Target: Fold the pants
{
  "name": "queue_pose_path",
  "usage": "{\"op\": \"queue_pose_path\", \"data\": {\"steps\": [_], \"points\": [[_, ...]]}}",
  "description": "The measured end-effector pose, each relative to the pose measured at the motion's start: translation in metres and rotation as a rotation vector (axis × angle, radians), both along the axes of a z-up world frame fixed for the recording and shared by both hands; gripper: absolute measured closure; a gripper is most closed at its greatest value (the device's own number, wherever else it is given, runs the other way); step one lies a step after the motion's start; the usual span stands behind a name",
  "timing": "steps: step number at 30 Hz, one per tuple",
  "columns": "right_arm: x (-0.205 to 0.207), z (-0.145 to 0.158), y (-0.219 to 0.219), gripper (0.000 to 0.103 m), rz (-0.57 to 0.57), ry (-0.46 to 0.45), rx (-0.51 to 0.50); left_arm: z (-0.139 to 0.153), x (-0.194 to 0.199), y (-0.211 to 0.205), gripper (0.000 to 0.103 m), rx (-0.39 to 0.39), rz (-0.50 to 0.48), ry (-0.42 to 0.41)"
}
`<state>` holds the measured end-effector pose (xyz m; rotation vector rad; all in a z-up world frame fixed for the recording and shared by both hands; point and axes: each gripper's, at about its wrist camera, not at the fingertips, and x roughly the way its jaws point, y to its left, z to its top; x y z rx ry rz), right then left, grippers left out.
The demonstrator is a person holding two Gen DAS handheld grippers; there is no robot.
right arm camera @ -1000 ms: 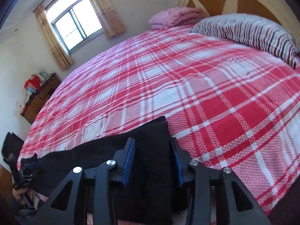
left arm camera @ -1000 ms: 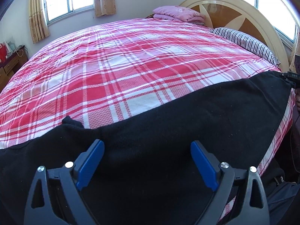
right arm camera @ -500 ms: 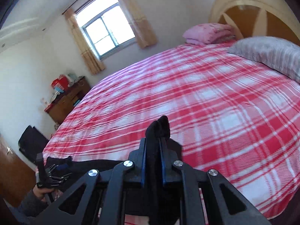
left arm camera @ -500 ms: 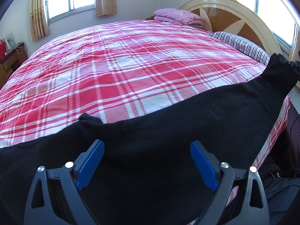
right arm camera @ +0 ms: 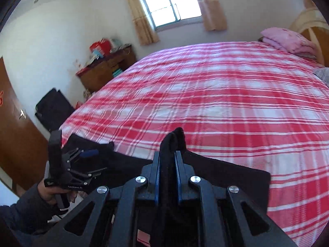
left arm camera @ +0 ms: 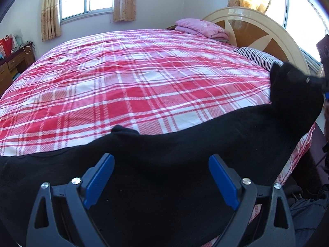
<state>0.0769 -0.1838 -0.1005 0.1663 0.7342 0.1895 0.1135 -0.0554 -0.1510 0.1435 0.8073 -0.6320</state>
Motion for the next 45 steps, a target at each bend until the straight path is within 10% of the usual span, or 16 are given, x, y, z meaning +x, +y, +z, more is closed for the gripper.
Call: {"op": "queue_pose_path", "data": {"steps": [10, 14, 17, 28, 33, 36, 45], "points": [[0.039, -0.076, 0.071, 0.089, 0.172, 0.177, -0.086, 0.002, 0.000, 0.002, 0.007, -0.023, -0.004, 0.005], [0.038, -0.078, 0.063, 0.056, 0.195, 0.213, -0.033, 0.002, -0.004, -0.002, 0.007, -0.019, -0.018, 0.013], [0.018, -0.064, 0.043, 0.053, 0.225, 0.191, 0.043, 0.004, -0.007, -0.006, 0.007, -0.037, -0.033, 0.026], [-0.032, -0.066, -0.071, 0.052, -0.076, 0.156, 0.086, -0.006, -0.018, -0.050, 0.009, -0.192, -0.137, 0.231], [-0.031, -0.068, -0.073, 0.052, -0.065, 0.143, 0.095, -0.016, -0.020, -0.074, 0.034, -0.166, -0.150, 0.272], [-0.032, -0.070, -0.073, 0.052, -0.061, 0.132, 0.086, -0.014, -0.016, -0.080, 0.090, -0.157, -0.153, 0.271], [-0.048, -0.046, -0.072, 0.052, -0.054, 0.006, 0.072, 0.009, -0.001, -0.053, 0.091, -0.239, -0.114, 0.242]]}}
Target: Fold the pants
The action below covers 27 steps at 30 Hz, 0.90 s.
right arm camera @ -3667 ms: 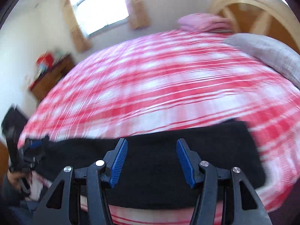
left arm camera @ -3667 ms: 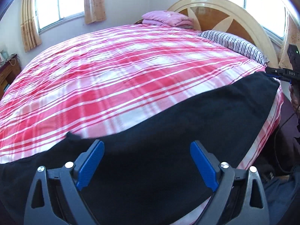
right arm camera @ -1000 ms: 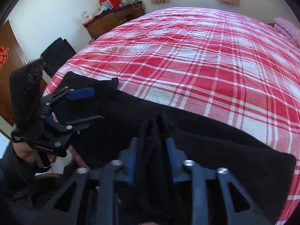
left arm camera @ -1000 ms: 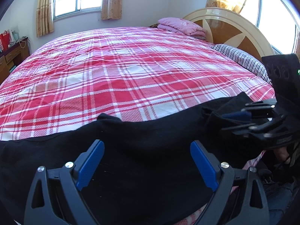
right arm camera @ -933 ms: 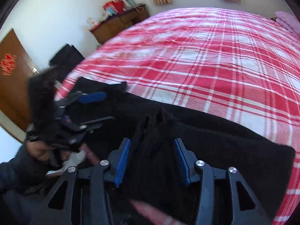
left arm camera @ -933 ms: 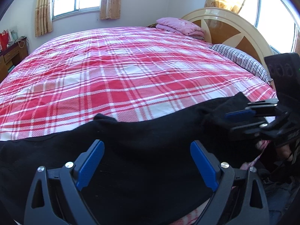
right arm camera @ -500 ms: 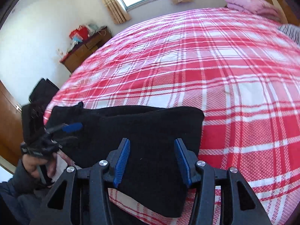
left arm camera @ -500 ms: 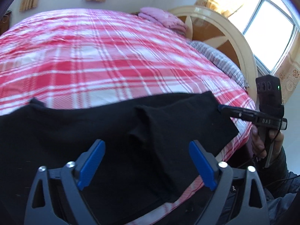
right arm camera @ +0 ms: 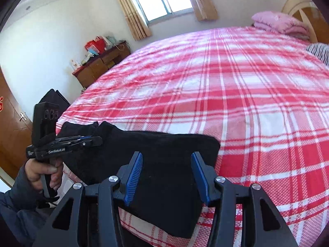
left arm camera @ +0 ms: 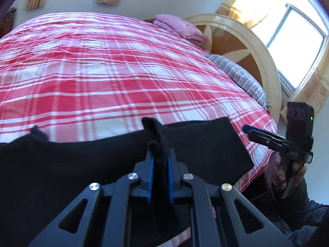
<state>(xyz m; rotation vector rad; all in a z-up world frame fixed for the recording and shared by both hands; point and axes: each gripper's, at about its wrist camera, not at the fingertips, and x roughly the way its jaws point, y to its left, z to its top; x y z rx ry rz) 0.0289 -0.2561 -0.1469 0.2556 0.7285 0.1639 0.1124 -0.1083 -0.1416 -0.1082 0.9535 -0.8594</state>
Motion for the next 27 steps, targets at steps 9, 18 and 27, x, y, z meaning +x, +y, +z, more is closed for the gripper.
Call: {"op": "queue_pose_path", "data": {"steps": [9, 18, 27], "points": [[0.016, -0.039, 0.022, 0.049, 0.078, 0.153, -0.082, -0.021, 0.004, 0.005, 0.091, 0.046, 0.014, 0.048], [0.007, -0.032, 0.035, 0.046, 0.128, 0.099, -0.119, -0.008, 0.010, 0.022, 0.091, 0.033, 0.040, 0.060], [0.009, -0.042, 0.039, 0.045, 0.129, 0.119, -0.165, -0.017, 0.003, 0.019, 0.060, 0.160, 0.035, -0.007]]}}
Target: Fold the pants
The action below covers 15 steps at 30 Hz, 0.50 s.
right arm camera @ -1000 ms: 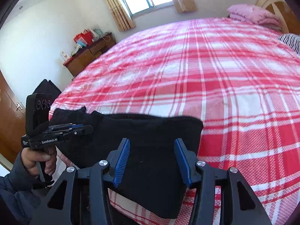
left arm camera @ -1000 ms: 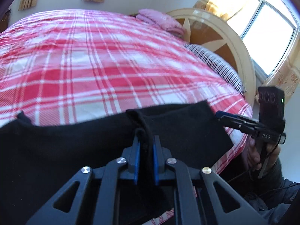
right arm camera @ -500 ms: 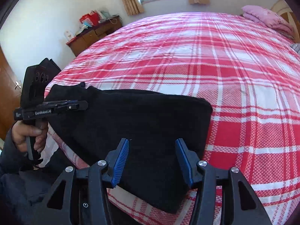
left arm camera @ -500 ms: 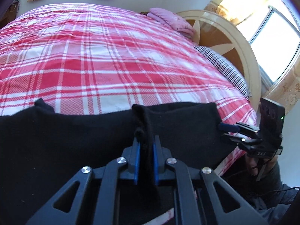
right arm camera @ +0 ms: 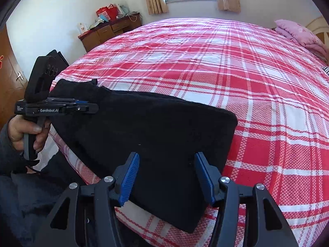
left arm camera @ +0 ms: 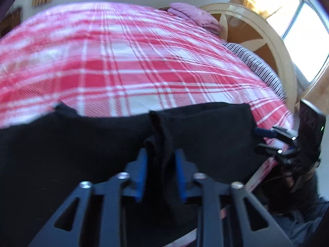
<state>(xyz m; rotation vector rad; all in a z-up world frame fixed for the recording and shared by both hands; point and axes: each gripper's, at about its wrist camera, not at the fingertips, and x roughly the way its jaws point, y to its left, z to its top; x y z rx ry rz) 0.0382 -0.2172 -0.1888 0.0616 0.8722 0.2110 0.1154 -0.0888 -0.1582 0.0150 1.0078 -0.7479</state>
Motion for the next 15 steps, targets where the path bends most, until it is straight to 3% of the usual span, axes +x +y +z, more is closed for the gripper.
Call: {"op": "queue_pose_path", "data": {"steps": [1, 6, 11, 15], "points": [[0.000, 0.001, -0.001, 0.045, -0.004, -0.003, 0.004, 0.006, -0.002, 0.005, 0.052, 0.018, 0.010, -0.038], [-0.002, 0.010, 0.003, 0.045, -0.029, -0.046, -0.021, 0.031, 0.004, 0.063, 0.044, 0.056, 0.095, -0.155], [-0.001, 0.016, 0.018, 0.045, 0.010, -0.072, -0.045, 0.041, 0.024, 0.153, 0.039, 0.186, 0.316, -0.240], [0.000, 0.015, 0.041, 0.044, 0.071, -0.087, -0.097, 0.037, 0.033, 0.221, 0.037, 0.203, 0.477, -0.240]]}}
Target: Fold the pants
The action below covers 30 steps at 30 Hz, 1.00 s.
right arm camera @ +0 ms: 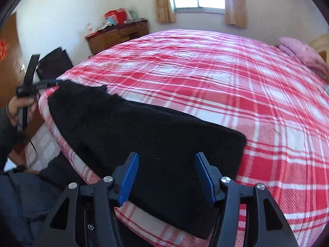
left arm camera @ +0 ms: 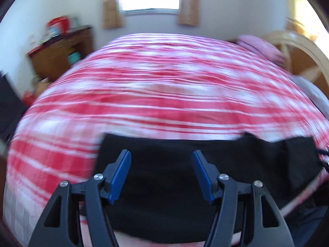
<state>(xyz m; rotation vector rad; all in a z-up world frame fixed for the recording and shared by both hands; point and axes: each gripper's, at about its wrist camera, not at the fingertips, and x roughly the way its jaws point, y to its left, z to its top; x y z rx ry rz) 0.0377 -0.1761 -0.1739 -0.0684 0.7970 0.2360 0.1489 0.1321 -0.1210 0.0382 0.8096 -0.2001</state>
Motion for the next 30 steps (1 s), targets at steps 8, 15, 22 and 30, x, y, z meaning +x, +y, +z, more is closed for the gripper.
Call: {"op": "queue_pose_path", "data": {"steps": [8, 15, 22, 30], "points": [[0.011, -0.002, 0.020, 0.044, 0.031, 0.004, -0.012, -0.040, 0.014, 0.069, 0.034, -0.147, 0.117, 0.079], [0.016, -0.008, 0.019, 0.044, 0.007, 0.011, 0.018, -0.048, 0.015, 0.057, 0.036, -0.100, 0.076, 0.045], [0.019, -0.010, 0.007, 0.044, -0.039, 0.021, 0.067, -0.044, 0.010, 0.059, 0.080, -0.182, 0.024, 0.091], [0.020, -0.009, -0.004, 0.043, -0.081, 0.015, 0.090, -0.025, 0.003, 0.076, 0.084, -0.430, 0.008, 0.086]]}}
